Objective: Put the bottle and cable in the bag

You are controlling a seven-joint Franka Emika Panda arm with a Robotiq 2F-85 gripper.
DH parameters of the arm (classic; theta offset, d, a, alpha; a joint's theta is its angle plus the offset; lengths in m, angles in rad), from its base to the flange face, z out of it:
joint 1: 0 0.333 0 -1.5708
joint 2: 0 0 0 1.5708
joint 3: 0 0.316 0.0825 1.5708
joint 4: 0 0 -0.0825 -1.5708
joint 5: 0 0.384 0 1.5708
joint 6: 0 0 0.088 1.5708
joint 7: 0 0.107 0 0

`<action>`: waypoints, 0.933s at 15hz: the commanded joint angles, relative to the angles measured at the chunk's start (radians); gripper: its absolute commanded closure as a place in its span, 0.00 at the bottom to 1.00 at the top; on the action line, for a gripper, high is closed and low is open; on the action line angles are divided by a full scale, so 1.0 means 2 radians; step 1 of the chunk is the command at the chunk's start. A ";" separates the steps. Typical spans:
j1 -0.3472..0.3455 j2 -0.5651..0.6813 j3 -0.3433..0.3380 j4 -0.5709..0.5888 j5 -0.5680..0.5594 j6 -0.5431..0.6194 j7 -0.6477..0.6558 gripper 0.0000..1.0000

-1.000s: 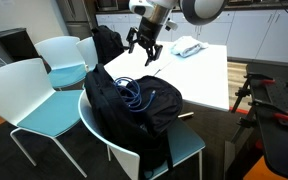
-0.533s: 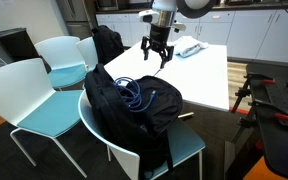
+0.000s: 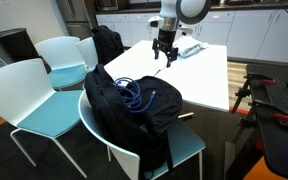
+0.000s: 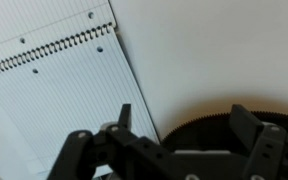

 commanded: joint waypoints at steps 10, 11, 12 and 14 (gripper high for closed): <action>0.003 0.008 -0.137 0.003 -0.042 0.028 0.126 0.00; 0.001 0.014 -0.157 0.007 -0.051 0.038 0.142 0.00; -0.003 0.022 -0.173 0.013 -0.057 0.050 0.159 0.00; 0.001 0.043 -0.213 0.026 -0.076 0.076 0.204 0.00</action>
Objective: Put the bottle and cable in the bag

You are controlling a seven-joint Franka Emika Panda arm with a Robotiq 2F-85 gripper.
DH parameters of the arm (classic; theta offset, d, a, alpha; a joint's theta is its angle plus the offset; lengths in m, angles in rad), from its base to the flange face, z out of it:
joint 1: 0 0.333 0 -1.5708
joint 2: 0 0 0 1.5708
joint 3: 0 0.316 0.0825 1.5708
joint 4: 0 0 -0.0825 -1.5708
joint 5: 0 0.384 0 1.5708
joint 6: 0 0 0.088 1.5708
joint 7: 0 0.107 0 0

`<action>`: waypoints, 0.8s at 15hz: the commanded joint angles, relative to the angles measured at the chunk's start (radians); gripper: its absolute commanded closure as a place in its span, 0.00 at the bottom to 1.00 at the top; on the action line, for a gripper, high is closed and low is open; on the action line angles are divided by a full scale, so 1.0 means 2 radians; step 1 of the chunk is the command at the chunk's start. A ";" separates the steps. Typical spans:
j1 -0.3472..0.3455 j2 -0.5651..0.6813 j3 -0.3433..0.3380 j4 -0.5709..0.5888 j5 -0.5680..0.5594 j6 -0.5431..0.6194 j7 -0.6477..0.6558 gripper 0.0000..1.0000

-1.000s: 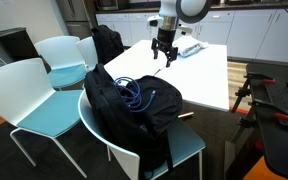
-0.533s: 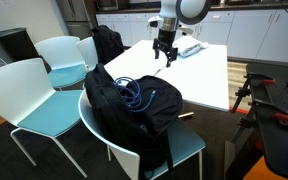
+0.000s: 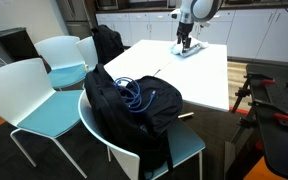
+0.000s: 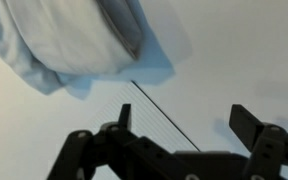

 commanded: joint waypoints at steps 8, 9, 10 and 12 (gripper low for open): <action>0.040 0.132 -0.159 0.082 -0.045 0.097 0.252 0.00; 0.046 0.145 -0.167 0.089 -0.042 0.099 0.267 0.00; 0.048 0.155 -0.170 0.097 -0.040 0.102 0.279 0.00; 0.048 0.174 -0.167 0.112 -0.034 0.102 0.296 0.00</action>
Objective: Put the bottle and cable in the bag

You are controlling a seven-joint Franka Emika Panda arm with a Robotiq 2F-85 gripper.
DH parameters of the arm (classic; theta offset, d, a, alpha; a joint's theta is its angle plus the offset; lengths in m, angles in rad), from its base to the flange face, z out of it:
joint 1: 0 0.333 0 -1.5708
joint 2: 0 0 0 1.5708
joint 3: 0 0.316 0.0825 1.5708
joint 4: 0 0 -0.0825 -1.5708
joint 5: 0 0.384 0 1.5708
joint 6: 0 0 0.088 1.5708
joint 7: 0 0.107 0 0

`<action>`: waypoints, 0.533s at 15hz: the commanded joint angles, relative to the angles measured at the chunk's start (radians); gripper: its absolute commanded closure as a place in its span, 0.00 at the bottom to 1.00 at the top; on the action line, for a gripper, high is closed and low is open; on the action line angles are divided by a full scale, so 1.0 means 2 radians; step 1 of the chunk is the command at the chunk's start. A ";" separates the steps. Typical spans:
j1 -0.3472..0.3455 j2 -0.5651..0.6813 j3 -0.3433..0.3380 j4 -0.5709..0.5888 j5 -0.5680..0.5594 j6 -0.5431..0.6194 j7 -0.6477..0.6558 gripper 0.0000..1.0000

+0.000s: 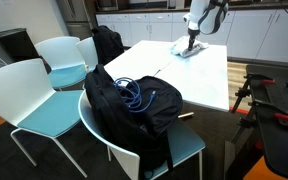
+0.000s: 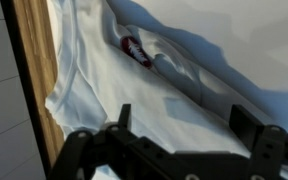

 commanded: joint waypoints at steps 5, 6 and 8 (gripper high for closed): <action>0.002 0.062 0.006 0.053 0.020 0.024 0.047 0.26; 0.004 0.066 0.005 0.056 0.022 0.026 0.046 0.31; 0.010 0.061 0.003 0.047 0.020 0.037 0.040 0.48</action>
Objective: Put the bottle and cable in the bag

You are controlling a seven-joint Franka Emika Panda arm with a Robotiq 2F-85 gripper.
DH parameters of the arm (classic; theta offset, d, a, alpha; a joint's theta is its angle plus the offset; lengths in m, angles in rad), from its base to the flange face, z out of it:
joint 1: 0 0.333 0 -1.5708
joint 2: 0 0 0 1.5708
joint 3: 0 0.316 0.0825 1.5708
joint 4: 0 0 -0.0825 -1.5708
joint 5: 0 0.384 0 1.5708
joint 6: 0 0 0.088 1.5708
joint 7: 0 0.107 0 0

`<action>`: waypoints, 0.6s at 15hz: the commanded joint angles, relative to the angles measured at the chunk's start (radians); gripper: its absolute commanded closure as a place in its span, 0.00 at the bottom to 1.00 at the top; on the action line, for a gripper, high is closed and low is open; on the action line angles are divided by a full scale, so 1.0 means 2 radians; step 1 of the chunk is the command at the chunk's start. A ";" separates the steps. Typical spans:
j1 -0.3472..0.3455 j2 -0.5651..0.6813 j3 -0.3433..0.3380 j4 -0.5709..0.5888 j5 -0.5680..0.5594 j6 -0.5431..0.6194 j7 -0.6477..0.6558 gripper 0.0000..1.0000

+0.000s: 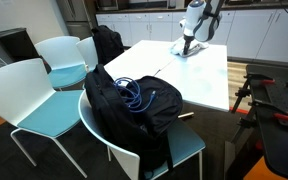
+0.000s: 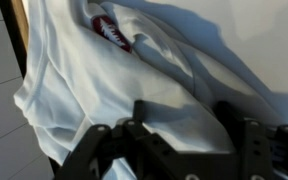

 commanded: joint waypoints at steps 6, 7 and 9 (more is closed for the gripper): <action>0.012 -0.036 0.011 -0.051 -0.013 0.067 -0.028 0.92; 0.012 -0.041 0.015 -0.059 -0.018 0.072 -0.035 0.98; -0.009 -0.069 0.052 -0.087 -0.042 0.071 -0.066 1.00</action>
